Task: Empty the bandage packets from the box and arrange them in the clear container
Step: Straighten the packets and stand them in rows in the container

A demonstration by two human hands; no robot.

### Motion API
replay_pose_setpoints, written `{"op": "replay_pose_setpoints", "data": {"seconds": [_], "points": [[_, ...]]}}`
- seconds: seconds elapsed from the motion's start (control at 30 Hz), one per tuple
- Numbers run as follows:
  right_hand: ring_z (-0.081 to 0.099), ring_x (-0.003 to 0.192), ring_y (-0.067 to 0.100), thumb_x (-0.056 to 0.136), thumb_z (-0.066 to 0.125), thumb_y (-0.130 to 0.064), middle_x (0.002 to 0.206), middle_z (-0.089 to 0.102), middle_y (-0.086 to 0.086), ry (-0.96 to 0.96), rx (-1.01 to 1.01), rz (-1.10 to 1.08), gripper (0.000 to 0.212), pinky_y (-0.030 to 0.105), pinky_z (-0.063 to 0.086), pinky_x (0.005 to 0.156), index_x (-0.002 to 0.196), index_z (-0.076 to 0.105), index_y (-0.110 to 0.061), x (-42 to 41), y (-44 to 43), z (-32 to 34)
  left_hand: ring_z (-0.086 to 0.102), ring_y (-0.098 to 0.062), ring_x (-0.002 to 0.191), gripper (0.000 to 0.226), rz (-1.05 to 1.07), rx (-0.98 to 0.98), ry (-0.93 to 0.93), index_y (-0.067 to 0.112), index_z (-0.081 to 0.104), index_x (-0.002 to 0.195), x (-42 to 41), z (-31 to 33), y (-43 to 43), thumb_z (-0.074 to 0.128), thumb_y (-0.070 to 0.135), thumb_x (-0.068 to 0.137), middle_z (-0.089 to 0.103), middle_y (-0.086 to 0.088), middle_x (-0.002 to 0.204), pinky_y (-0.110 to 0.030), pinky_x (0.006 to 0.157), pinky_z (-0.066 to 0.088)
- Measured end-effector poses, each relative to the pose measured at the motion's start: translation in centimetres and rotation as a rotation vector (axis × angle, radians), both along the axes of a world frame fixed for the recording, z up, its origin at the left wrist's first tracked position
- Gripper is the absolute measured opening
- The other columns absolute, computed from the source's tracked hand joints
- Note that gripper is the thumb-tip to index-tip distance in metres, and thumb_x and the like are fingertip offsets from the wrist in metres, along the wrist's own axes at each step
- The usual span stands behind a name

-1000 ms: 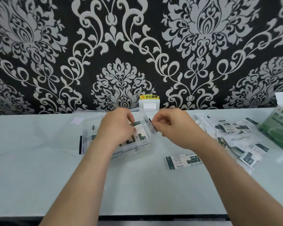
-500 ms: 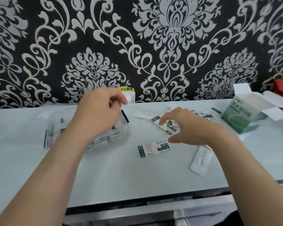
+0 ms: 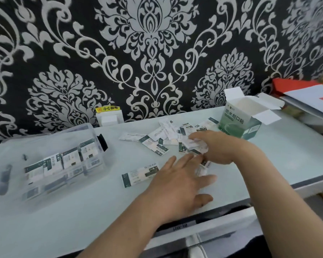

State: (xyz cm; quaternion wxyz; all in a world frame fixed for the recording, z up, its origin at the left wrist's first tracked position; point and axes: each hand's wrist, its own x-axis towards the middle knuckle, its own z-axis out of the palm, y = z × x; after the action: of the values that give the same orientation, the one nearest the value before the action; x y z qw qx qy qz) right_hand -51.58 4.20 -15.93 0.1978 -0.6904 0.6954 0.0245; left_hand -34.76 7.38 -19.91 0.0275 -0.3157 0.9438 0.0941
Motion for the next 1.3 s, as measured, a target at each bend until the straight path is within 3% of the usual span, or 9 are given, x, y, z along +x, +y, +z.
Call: {"op": "replay_pose_setpoints", "data": {"seconds": [0.13, 0.27, 0.43, 0.53, 0.67, 0.9, 1.1, 1.2, 1.3], "points": [[0.05, 0.117, 0.022, 0.085, 0.059, -0.006, 0.135, 0.051, 0.004, -0.063, -0.121, 0.016, 0.052, 0.026, 0.041, 0.094, 0.131, 0.053, -0.03, 0.1, -0.4, -0.5, -0.005, -0.017, 0.147, 0.061, 0.063, -0.001, -0.123, 0.043, 0.013, 0.15, 1.6, 0.4, -2.3, 0.039, 0.054, 0.096, -0.002, 0.005, 0.162, -0.04, 0.121, 0.006], [0.048, 0.092, 0.013, 0.083, 0.069, -0.015, 0.114, 0.059, 0.0, -0.126, -0.22, 0.054, 0.033, 0.022, 0.038, 0.079, 0.115, 0.064, -0.025, 1.8, -1.1, -1.2, 0.024, -0.015, 0.138, 0.049, 0.146, 0.062, -0.077, 0.037, 0.04, 0.141, 3.6, 1.6, -3.3, 0.049, 0.041, 0.093, 0.033, 0.005, 0.148, -0.034, 0.111, 0.03], [0.056, 0.082, 0.013, 0.085, 0.07, -0.025, 0.099, 0.067, -0.006, -0.209, -0.257, 0.043, 0.02, 0.021, 0.043, 0.073, 0.104, 0.072, -0.024, 3.2, -1.4, -1.4, 0.06, -0.015, 0.099, 0.028, 0.443, -0.021, 0.056, 0.037, 0.071, 0.106, 5.2, 3.5, -4.2, 0.051, 0.028, 0.087, 0.069, 0.012, 0.109, -0.026, 0.084, 0.049], [0.065, 0.075, 0.017, 0.086, 0.066, -0.025, 0.086, 0.073, -0.002, -0.234, -0.309, -0.015, 0.009, 0.025, 0.052, 0.068, 0.086, 0.075, -0.022, 3.2, -1.6, -1.4, 0.06, -0.013, 0.081, 0.028, 0.586, -0.073, 0.229, 0.034, 0.073, 0.101, 5.0, 4.3, -4.3, 0.053, 0.02, 0.087, 0.07, 0.011, 0.104, -0.024, 0.074, 0.046], [0.065, 0.074, 0.02, 0.089, 0.06, -0.019, 0.077, 0.072, 0.001, -0.234, -0.407, -0.151, 0.016, 0.031, 0.055, 0.065, 0.084, 0.075, -0.018, 2.9, -1.7, -1.7, 0.062, -0.016, 0.095, 0.026, 0.626, -0.103, 0.348, 0.034, 0.072, 0.099, 4.2, 3.7, -4.3, 0.054, 0.02, 0.088, 0.071, 0.011, 0.101, -0.032, 0.085, 0.051], [0.063, 0.068, 0.019, 0.084, 0.072, -0.013, 0.07, 0.069, 0.001, -0.517, -0.482, -0.452, 0.004, 0.038, 0.057, 0.074, 0.086, 0.073, -0.01, 1.0, -2.0, -1.3, 0.043, -0.013, 0.118, 0.045, 0.365, -0.035, 0.141, 0.027, 0.054, 0.123, 2.2, 1.2, -4.9, 0.061, 0.051, 0.086, 0.054, 0.011, 0.122, -0.031, 0.092, 0.041], [0.046, 0.033, 0.006, 0.083, 0.073, -0.003, 0.052, 0.059, 0.008, -0.848, -0.291, -0.64, 0.008, 0.017, 0.039, 0.039, 0.078, 0.067, -0.001, 0.0, -1.2, -1.0, 0.055, -0.021, 0.084, 0.027, 0.408, -0.055, 0.227, 0.018, 0.056, 0.078, 2.7, 1.1, -5.6, 0.055, 0.041, 0.091, 0.061, 0.004, 0.08, -0.034, 0.069, 0.046], [0.048, 0.04, 0.011, 0.085, 0.07, -0.004, 0.06, 0.059, 0.013, -0.975, -0.233, -0.716, 0.01, 0.02, 0.036, 0.042, 0.091, 0.066, 0.002, -0.5, -1.2, -1.1, 0.058, -0.023, 0.08, 0.024, 0.398, -0.102, 0.3, 0.017, 0.065, 0.083, 2.9, 1.2, -5.9, 0.048, 0.027, 0.096, 0.066, 0.0, 0.076, -0.037, 0.071, 0.047], [0.045, 0.05, 0.014, 0.086, 0.068, -0.002, 0.069, 0.061, 0.014, -1.084, -0.202, -0.763, 0.006, 0.022, 0.037, 0.048, 0.084, 0.063, -0.005, -0.5, -1.1, -0.9, 0.06, -0.02, 0.073, 0.02, 0.419, -0.157, 0.496, 0.017, 0.071, 0.087, 3.2, 1.7, -5.8, 0.053, 0.021, 0.095, 0.069, 0.0, 0.073, -0.032, 0.07, 0.045]]}}
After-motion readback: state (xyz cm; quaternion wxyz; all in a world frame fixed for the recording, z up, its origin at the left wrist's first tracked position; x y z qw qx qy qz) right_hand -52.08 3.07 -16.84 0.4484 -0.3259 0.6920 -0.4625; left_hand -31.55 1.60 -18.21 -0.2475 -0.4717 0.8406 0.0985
